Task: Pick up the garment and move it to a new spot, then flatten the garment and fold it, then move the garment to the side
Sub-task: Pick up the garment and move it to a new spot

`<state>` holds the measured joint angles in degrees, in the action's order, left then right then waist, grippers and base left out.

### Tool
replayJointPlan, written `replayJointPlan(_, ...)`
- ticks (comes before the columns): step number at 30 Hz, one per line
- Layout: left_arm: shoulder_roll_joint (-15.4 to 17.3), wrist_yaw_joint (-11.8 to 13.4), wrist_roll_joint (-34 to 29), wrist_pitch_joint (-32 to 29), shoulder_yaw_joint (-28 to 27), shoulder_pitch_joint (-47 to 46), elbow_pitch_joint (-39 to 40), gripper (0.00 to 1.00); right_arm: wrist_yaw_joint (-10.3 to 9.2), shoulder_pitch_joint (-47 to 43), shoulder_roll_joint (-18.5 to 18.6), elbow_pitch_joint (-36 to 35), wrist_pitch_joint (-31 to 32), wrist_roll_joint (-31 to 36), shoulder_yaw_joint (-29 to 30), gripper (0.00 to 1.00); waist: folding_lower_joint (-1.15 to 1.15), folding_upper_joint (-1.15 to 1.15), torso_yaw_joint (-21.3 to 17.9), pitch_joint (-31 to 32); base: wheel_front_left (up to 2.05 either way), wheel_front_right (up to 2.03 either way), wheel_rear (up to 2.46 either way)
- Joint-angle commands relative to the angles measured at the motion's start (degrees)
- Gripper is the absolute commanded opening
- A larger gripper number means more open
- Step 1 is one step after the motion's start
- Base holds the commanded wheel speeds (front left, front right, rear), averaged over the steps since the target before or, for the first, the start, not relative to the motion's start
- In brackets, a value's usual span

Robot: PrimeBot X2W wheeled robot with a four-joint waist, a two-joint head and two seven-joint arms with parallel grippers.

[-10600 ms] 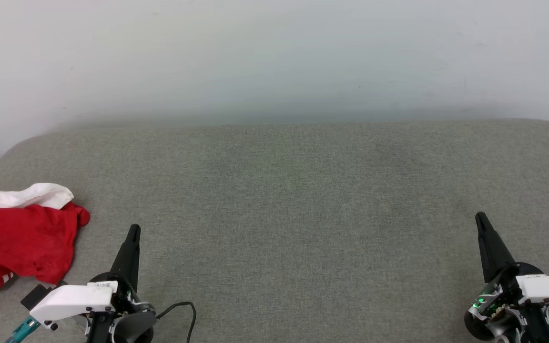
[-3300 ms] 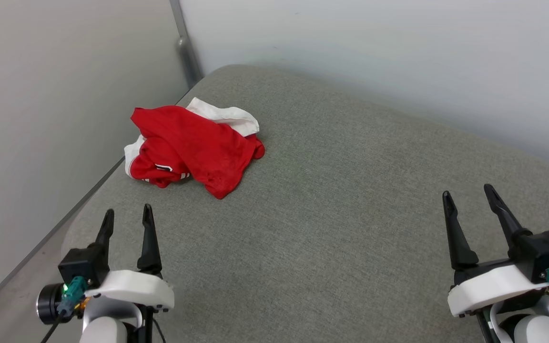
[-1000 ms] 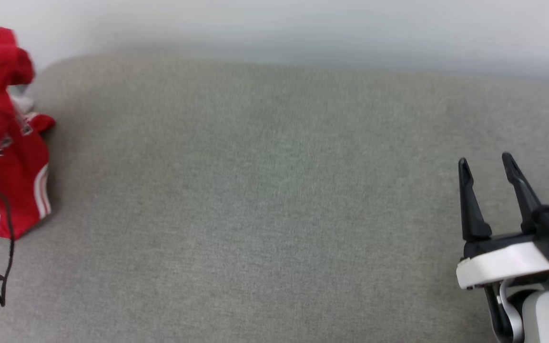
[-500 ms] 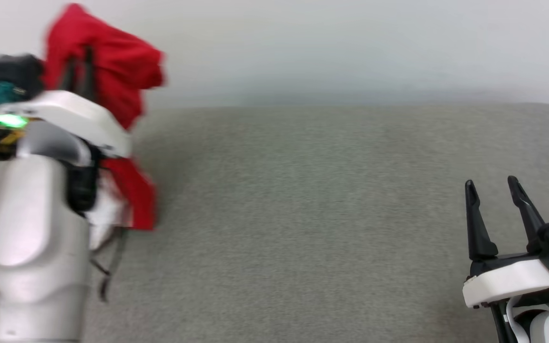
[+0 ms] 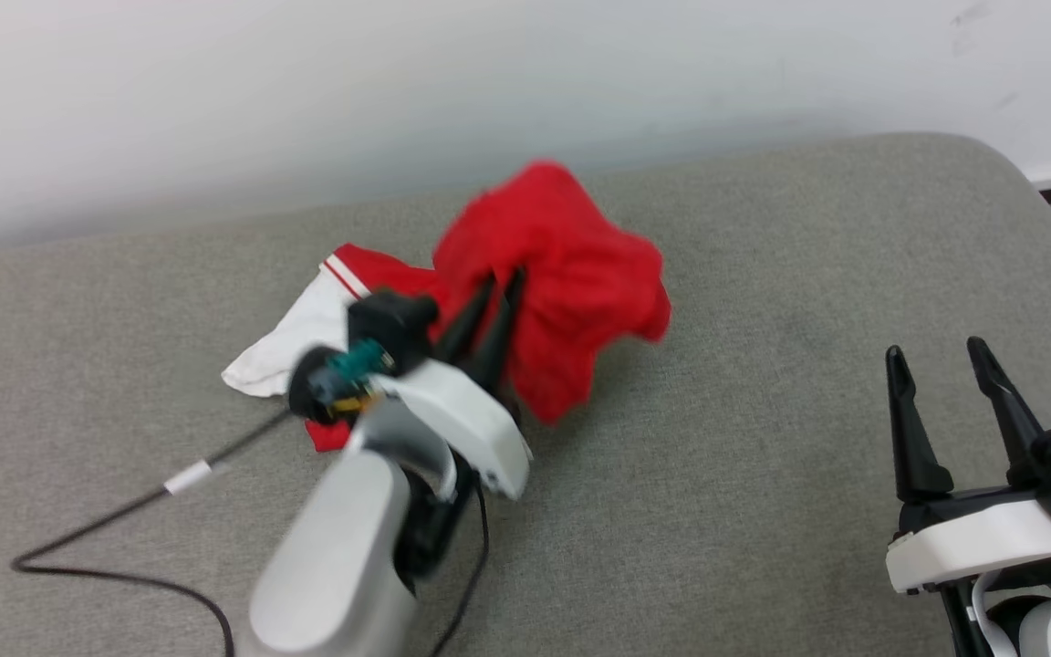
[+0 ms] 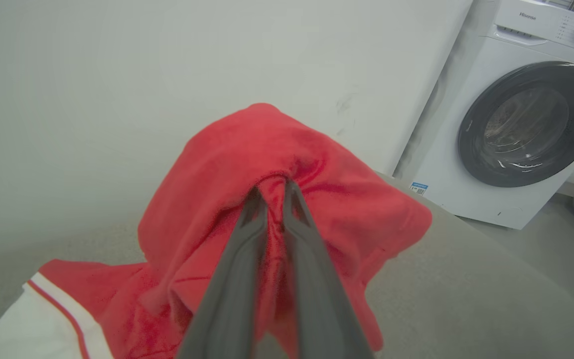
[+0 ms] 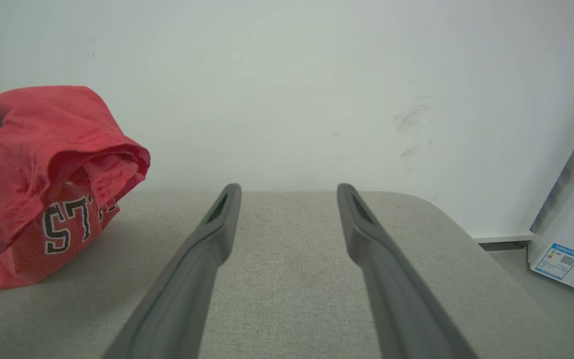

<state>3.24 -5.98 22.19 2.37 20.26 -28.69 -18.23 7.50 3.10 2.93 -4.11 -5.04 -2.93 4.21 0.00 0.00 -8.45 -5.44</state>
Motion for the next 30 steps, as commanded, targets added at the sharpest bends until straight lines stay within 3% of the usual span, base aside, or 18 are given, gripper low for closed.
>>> replayJointPlan(1,-0.1,0.6,0.0,0.0,2.3,2.5,0.5,0.0,-0.02,0.5,0.0,-0.1,-0.4,0.1,0.2,1.0,0.0,0.0,-0.8,-1.9,0.0,0.0,0.0)
replayJointPlan(6,-0.2,2.0,0.0,-0.5,7.9,9.1,-0.5,0.0,-0.02,1.8,-0.1,0.4,-1.0,-0.4,-0.3,1.0,0.0,0.0,-0.3,-4.3,0.0,0.0,0.0)
replayJointPlan(11,-0.3,1.9,0.0,-0.4,11.8,13.9,-1.9,0.0,-0.02,2.5,-0.1,1.4,-1.6,-0.5,-0.7,1.0,0.0,0.0,1.2,-4.9,0.0,0.0,0.0)
replayJointPlan(12,-0.3,1.7,0.2,0.3,12.4,14.5,-1.7,0.12,-0.02,2.5,-0.1,1.6,-1.6,-0.5,-0.7,1.0,0.0,0.0,1.5,-4.6,0.0,0.0,0.0)
replayJointPlan(14,-0.3,1.6,-0.4,1.8,13.5,15.3,-1.0,0.84,-0.02,2.4,0.0,1.7,-1.7,-0.3,-0.7,1.0,0.0,0.0,2.2,-4.0,0.0,0.0,0.0)
replayJointPlan(15,-0.3,1.7,-0.5,2.9,13.7,15.5,-0.6,1.0,-0.02,2.3,-0.1,1.8,-1.7,-0.3,-0.6,1.0,0.0,0.0,2.7,-3.6,0.0,0.0,0.0)
replayJointPlan(23,0.0,4.1,-2.4,8.9,12.7,14.0,3.4,1.0,-0.02,0.2,-0.1,2.1,-1.0,0.2,-0.1,1.0,0.0,0.0,5.5,0.4,0.0,0.0,0.0)
replayJointPlan(30,2.4,9.2,-2.2,11.2,6.4,13.8,6.3,1.0,-0.02,-2.3,-0.1,1.2,0.1,0.2,0.9,1.0,0.0,0.0,7.7,3.8,0.0,0.0,0.0)
